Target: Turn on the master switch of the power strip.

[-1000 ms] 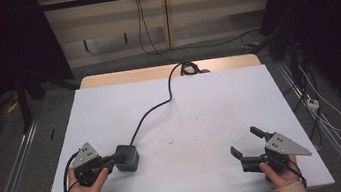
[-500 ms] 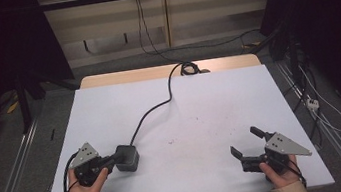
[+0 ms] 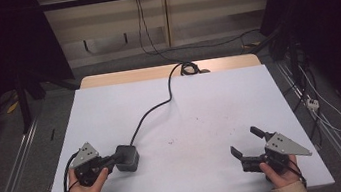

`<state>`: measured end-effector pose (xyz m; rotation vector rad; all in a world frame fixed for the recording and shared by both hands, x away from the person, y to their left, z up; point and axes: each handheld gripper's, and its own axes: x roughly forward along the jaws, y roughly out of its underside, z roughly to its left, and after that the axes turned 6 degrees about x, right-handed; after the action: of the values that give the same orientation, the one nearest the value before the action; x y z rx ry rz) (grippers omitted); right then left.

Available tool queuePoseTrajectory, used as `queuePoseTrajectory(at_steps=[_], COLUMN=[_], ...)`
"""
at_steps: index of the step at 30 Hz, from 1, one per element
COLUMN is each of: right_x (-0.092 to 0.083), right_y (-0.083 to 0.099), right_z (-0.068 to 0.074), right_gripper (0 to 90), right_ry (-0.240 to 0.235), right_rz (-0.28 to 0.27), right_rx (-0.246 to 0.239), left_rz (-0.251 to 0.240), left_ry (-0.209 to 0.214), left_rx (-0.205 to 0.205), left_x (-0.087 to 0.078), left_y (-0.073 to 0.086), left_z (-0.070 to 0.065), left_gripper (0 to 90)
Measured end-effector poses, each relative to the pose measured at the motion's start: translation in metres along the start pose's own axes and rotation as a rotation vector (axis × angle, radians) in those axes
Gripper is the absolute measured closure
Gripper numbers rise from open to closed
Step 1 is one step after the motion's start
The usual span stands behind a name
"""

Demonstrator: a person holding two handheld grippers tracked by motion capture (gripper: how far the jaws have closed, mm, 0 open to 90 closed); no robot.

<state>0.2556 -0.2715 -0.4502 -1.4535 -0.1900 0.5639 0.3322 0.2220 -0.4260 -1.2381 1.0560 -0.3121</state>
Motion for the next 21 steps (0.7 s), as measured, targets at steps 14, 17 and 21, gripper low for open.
queuePoseTrajectory(at_steps=[14, 17, 21], right_x=[0.0001, 0.0002, 0.0003], right_y=[-0.0003, -0.0003, -0.0003], right_z=[0.0003, 0.0004, 0.0005], right_gripper=[4.9, 4.9, 4.9], right_ry=[-0.001, -0.002, -0.003], right_rz=[0.0, 0.0, 0.0], right_rx=[-0.001, -0.002, -0.003], left_rz=[0.002, 0.004, 0.006], left_ry=[0.0, -0.003, 0.003], left_rx=[-0.004, -0.003, -0.008], left_x=[0.0, 0.0003, 0.0], left_y=[-0.0001, -0.0006, -0.0006], left_z=[0.0, -0.0007, 0.0006], left_gripper=[90.0, 90.0, 90.0])
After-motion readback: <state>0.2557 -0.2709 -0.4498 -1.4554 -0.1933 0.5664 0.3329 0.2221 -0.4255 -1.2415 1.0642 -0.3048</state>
